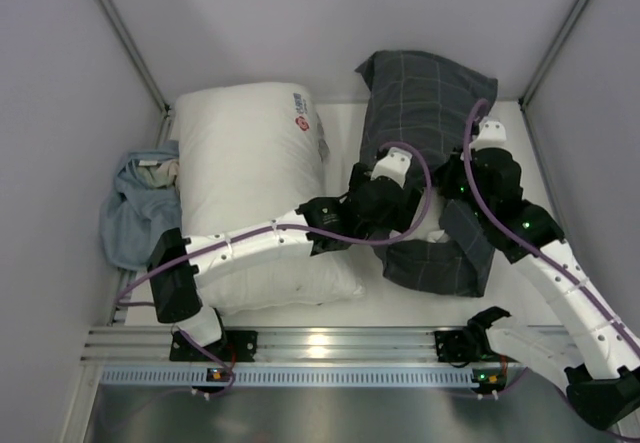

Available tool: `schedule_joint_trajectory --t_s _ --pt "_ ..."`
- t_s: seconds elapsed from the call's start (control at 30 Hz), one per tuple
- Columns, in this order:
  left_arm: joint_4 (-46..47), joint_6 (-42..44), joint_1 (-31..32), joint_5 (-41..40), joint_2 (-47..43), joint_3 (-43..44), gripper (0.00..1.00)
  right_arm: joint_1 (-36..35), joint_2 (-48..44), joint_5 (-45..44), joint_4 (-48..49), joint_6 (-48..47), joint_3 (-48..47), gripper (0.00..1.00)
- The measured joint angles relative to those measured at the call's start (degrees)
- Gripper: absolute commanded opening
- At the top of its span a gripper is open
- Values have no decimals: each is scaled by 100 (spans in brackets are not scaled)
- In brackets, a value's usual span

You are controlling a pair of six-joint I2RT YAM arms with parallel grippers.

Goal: Remove the pillowcase from the pillow

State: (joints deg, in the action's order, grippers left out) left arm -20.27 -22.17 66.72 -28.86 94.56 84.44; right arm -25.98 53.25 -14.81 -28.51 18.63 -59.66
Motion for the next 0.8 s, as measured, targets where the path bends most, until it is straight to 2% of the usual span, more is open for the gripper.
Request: schedule_joint_trajectory --t_s 0.13,0.23,0.27,0.33,0.4,0.7,0.73,0.77,0.8 --pt "-42 7 -20 -398 -160 -249 96 -4 -160 -74 -70 -2 0 0" --pt "-57 13 -57 -527 -481 -573 79 -4 -232 -116 -76 -2 9 0" --pt "-74 22 -79 -542 -605 -667 56 -4 -247 -118 -74 -2 22 0" --pt "-48 11 -142 -557 -855 -857 32 -4 -269 -118 -83 0 87 0" --pt "-48 -35 -243 -505 -1097 -1051 0 -4 -267 -116 -107 2 157 0" --pt "46 55 -507 310 -1141 -1325 0 -4 -321 -116 -151 4 262 0" --pt "70 79 -505 450 -1106 -1357 7 -4 -354 -116 -168 4 282 0" --pt "90 118 -507 608 -1064 -1379 24 -4 -393 -116 -170 4 308 0" --pt "103 168 -505 798 -1023 -1384 46 -4 -424 -116 -181 4 321 0"
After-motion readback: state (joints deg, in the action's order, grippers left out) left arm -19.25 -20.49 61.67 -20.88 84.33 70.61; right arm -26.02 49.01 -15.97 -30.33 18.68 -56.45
